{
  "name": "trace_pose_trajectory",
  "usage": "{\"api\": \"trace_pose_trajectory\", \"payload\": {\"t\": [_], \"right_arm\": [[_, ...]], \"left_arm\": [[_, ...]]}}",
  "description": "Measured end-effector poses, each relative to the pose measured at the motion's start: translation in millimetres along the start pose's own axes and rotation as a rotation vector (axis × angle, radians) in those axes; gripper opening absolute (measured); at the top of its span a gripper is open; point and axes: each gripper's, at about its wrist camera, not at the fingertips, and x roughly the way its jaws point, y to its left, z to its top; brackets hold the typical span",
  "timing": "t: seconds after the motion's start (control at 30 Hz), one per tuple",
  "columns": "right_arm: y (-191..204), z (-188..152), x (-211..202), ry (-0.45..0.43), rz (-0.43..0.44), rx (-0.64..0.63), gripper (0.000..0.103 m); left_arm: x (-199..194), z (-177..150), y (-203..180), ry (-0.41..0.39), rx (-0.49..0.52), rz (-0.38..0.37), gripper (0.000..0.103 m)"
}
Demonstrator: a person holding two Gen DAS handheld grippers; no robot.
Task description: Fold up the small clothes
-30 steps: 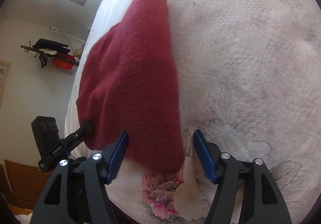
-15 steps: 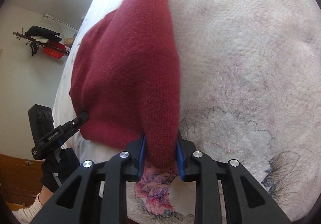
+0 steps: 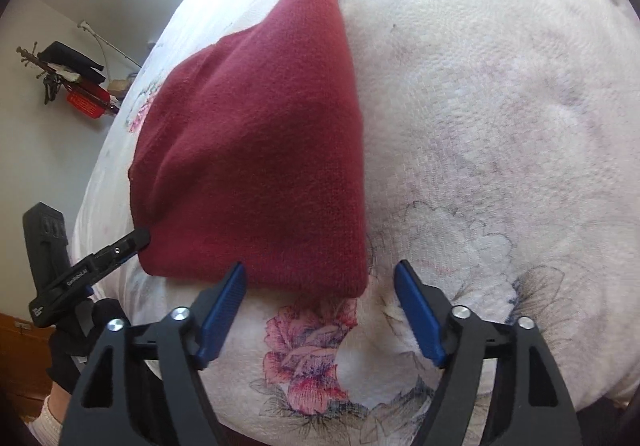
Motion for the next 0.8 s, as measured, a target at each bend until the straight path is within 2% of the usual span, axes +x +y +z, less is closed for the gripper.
{"api": "trace_pose_trajectory", "payload": {"t": [0.1, 0.23, 0.43, 0.7, 0.8], "right_arm": [[10, -5, -9, -0.011, -0.081, -0.018, 0.092], [22, -12, -21, -0.032, -0.176, -0.031, 0.094], [37, -21, -40, -0.072, -0.252, -0.077, 0.096], [56, -33, -63, -0.120, -0.278, -0.088, 0.098], [65, -37, -72, -0.133, -0.297, -0.093, 0.099]], "left_arm": [[-15, -3, -14, -0.027, 0.036, 0.063, 0.070], [-31, -7, -27, -0.040, 0.055, 0.113, 0.079], [-47, -16, -41, -0.050, 0.074, 0.188, 0.084], [-65, -27, -52, -0.058, 0.099, 0.295, 0.089], [-74, -31, -55, -0.072, 0.109, 0.311, 0.090]]}}
